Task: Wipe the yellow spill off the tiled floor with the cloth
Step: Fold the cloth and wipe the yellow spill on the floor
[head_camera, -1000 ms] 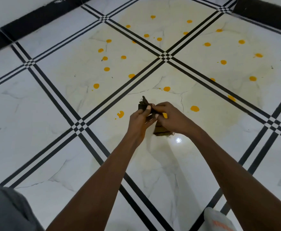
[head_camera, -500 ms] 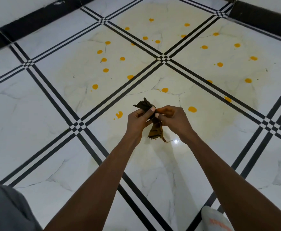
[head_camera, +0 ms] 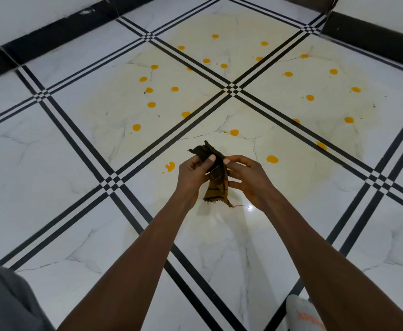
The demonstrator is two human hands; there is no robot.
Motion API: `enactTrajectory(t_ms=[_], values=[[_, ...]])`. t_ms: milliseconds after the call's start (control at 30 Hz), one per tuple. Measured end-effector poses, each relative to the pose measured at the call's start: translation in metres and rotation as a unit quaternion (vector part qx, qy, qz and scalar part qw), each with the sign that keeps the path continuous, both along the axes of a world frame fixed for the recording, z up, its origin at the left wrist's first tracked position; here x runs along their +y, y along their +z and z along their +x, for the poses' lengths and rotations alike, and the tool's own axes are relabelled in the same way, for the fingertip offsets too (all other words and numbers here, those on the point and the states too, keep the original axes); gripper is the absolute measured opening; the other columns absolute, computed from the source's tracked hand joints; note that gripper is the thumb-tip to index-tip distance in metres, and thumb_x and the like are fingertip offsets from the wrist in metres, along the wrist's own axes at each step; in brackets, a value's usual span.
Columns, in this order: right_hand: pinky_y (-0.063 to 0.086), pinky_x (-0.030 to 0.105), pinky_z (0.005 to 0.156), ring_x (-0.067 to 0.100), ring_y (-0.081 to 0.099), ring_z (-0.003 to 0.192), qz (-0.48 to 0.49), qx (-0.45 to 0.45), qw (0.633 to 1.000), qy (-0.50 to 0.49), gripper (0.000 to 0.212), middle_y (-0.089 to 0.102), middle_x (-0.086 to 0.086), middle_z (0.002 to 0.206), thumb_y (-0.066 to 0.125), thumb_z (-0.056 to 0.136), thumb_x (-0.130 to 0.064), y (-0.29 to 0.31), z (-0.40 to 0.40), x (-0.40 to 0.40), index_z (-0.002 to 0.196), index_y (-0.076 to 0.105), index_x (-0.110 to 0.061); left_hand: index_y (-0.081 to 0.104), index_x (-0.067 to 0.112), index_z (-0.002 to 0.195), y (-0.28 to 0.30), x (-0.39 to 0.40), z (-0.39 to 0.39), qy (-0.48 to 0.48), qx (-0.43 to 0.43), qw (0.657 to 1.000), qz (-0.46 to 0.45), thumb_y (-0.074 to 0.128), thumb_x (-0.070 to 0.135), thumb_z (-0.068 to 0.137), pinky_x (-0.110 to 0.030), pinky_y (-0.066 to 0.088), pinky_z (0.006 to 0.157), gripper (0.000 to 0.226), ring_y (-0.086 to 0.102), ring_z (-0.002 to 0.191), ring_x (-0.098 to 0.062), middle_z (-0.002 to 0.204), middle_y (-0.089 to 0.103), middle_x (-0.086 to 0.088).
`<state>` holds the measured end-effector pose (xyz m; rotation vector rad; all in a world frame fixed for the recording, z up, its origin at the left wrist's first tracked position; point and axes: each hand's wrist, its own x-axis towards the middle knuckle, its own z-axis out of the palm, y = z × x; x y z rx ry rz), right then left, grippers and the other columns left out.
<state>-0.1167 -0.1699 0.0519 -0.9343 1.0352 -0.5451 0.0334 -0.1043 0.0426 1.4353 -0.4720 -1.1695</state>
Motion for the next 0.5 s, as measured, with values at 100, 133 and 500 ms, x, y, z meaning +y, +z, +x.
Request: enactTrajectory(t_ms=[100, 133, 500], values=[[0.062, 0.040, 0.083, 0.024, 0.074, 0.109, -0.004, -0.006, 1.000, 0.008, 0.016, 0.079, 0.009, 0.105, 0.063, 0.104, -0.021, -0.001, 0.004, 0.001, 0.112, 0.076, -0.016, 0.073, 0.013, 0.122, 0.003, 0.000, -0.001, -0.011, -0.037, 0.999, 0.001, 0.075, 0.021, 0.094, -0.035, 0.063, 0.090, 0.030, 0.075, 0.109, -0.020, 0.112, 0.078, -0.007], [0.062, 0.038, 0.082, 0.022, 0.074, 0.107, -0.018, 0.007, 1.000, 0.014, 0.018, 0.079, 0.007, 0.104, 0.061, 0.105, -0.021, -0.001, 0.005, 0.002, 0.114, 0.075, -0.016, 0.072, 0.012, 0.123, 0.003, -0.001, -0.001, -0.010, -0.051, 0.999, 0.004, 0.077, 0.023, 0.092, -0.035, 0.063, 0.091, 0.033, 0.074, 0.110, -0.021, 0.112, 0.078, -0.006], [0.062, 0.038, 0.096, 0.019, 0.078, 0.096, -0.146, 0.122, 0.978, 0.085, 0.020, 0.080, 0.004, 0.102, 0.064, 0.104, -0.020, -0.004, 0.008, -0.002, 0.118, 0.077, -0.014, 0.072, 0.007, 0.123, -0.007, 0.002, 0.005, 0.003, -0.096, 0.995, 0.032, 0.073, 0.023, 0.096, -0.047, 0.062, 0.095, 0.032, 0.073, 0.111, -0.026, 0.112, 0.076, -0.013]])
